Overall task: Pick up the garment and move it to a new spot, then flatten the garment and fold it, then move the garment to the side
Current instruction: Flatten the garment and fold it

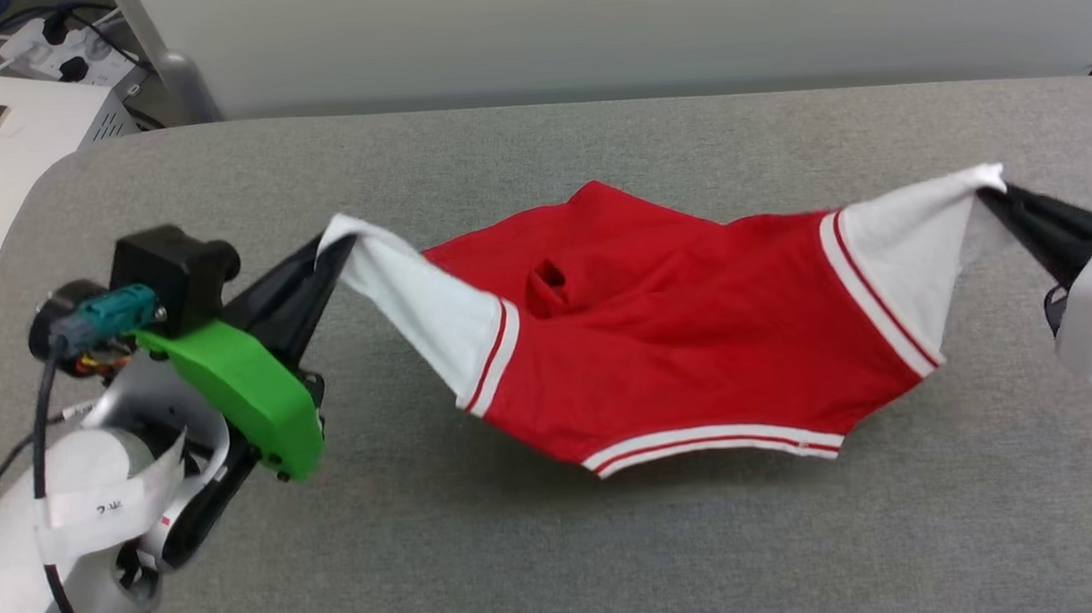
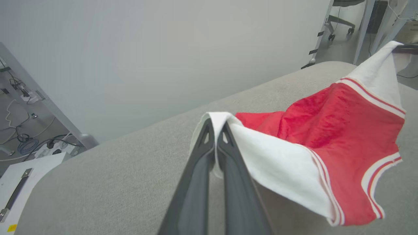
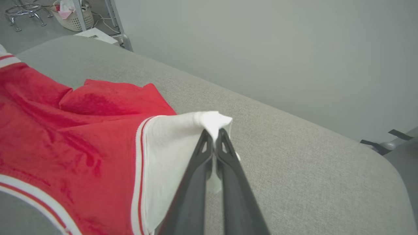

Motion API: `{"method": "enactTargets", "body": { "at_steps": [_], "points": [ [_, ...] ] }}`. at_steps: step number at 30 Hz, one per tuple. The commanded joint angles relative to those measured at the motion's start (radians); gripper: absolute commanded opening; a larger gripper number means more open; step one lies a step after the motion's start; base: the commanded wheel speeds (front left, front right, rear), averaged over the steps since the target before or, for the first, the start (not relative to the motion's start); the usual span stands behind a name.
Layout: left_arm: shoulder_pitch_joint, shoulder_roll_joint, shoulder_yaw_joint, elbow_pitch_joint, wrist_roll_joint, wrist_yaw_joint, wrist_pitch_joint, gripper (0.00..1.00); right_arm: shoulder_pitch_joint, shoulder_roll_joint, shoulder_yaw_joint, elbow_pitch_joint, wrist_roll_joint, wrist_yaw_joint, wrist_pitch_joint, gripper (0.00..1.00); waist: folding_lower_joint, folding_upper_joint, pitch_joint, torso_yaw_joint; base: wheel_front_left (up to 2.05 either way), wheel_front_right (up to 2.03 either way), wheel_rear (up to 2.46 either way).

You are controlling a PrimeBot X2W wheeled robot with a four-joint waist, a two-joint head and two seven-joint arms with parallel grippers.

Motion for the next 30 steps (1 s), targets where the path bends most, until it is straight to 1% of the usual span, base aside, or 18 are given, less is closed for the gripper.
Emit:
{"method": "enactTargets", "body": {
  "at_steps": [1,4,8,15,18,23,30],
  "points": [
    [-0.040,-0.006,0.018,-0.027,0.016,0.012,-0.011,0.00,0.010,0.010,-0.039,-0.031,-0.015,0.000,-0.010,0.00,0.0000,0.0000,-0.012,-0.013,0.00,0.00,0.00],
    [-0.102,-0.022,0.046,-0.066,0.020,0.020,-0.021,0.00,0.006,0.030,-0.129,-0.091,-0.039,0.000,-0.005,0.00,0.0000,0.0000,-0.015,-0.020,0.00,0.00,0.00],
    [-0.200,-0.051,0.076,-0.086,0.043,0.031,-0.040,0.00,-0.016,0.072,-0.248,-0.168,-0.083,0.000,0.014,0.00,0.0000,0.0000,-0.016,-0.033,0.00,0.00,0.00],
    [-0.364,-0.126,0.092,-0.054,0.084,0.026,-0.086,0.00,-0.104,0.145,-0.390,-0.254,-0.157,0.000,0.036,0.00,0.0000,0.0000,-0.008,-0.047,0.00,0.00,0.00],
    [-0.446,-0.167,0.104,-0.018,0.096,0.025,-0.113,0.00,-0.164,0.179,-0.422,-0.263,-0.184,0.000,0.041,0.00,0.0000,0.0000,0.012,-0.053,0.00,0.00,0.00],
    [-0.579,-0.224,0.109,0.060,0.116,0.015,-0.139,0.00,-0.275,0.215,-0.424,-0.229,-0.221,0.000,0.042,0.00,0.0000,0.0000,0.072,-0.061,0.00,0.00,0.00],
    [-0.796,-0.294,0.113,0.223,0.168,-0.003,-0.195,0.00,-0.505,0.254,-0.434,-0.106,-0.283,0.000,-0.027,0.00,0.0000,0.0000,0.214,-0.063,0.00,0.00,0.00]
  ]
}}
